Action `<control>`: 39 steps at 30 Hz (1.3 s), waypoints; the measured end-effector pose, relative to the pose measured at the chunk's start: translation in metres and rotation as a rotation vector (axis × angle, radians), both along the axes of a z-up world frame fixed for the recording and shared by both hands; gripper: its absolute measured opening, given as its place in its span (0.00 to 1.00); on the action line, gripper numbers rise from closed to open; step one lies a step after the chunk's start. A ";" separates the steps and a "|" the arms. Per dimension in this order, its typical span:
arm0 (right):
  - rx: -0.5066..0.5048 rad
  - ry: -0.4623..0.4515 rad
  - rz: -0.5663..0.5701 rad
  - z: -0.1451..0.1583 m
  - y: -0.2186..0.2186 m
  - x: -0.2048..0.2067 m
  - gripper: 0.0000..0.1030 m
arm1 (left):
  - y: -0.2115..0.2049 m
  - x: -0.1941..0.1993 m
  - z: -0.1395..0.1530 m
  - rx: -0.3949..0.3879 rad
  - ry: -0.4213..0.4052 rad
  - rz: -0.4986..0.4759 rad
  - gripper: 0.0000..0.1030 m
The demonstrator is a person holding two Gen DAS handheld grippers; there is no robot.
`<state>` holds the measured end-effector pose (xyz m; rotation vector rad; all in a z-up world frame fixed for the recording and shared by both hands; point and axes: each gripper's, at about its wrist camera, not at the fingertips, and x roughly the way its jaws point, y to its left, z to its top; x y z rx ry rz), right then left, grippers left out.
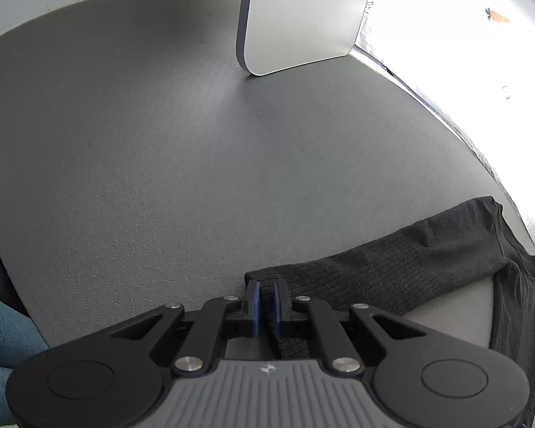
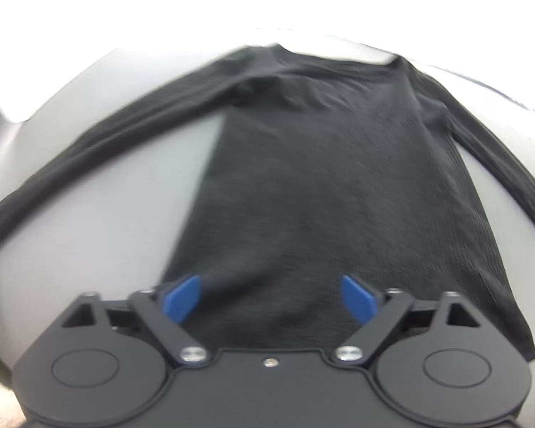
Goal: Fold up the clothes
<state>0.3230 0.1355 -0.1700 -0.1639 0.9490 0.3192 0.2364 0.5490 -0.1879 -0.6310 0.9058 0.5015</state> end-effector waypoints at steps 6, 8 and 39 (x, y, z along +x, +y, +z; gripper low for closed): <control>0.024 0.023 0.171 0.007 0.035 -0.018 0.55 | -0.013 -0.007 -0.002 0.012 0.028 -0.036 0.44; 0.016 0.031 0.222 0.005 0.048 -0.023 0.62 | -0.018 -0.008 -0.006 0.017 0.037 -0.045 0.53; 0.053 -0.139 -0.310 0.035 -0.030 -0.004 0.41 | -0.157 0.080 0.109 0.027 -0.426 -0.567 0.13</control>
